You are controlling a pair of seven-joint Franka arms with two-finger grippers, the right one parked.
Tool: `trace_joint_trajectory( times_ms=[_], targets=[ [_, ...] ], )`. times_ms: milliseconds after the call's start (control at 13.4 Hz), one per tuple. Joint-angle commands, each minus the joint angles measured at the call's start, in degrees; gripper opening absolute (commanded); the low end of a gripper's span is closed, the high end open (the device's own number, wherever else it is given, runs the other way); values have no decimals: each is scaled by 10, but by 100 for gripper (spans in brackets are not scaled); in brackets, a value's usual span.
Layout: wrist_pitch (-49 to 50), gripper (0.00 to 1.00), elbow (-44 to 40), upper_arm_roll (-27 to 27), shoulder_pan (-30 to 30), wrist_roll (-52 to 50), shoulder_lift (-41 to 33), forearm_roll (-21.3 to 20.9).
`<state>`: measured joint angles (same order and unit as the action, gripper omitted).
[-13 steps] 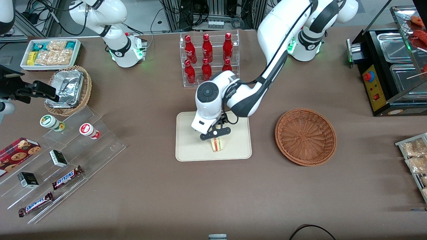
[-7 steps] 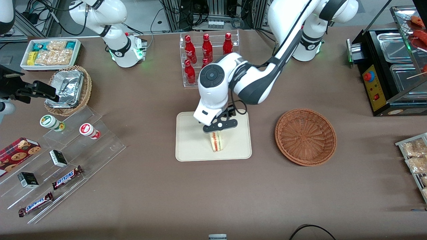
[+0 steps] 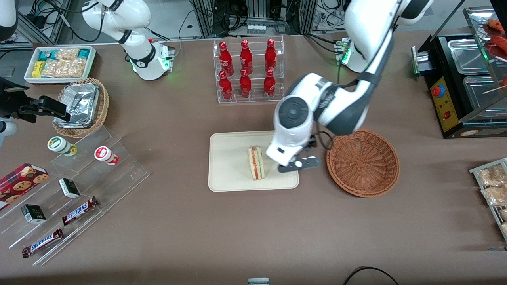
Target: Place sandwich from basket to tray
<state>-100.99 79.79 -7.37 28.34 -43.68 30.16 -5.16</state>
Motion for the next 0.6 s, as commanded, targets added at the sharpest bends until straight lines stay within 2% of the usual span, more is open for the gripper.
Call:
trace_joint_trajectory(
  times_ms=[0,298,521],
  targets=[
    [-6,100,104,-5,-48,84,-95,4],
    [1,100,179,-5,-126,225,-175,35],
    [20,100,225,-5,-161,323,-237,39]
  ],
)
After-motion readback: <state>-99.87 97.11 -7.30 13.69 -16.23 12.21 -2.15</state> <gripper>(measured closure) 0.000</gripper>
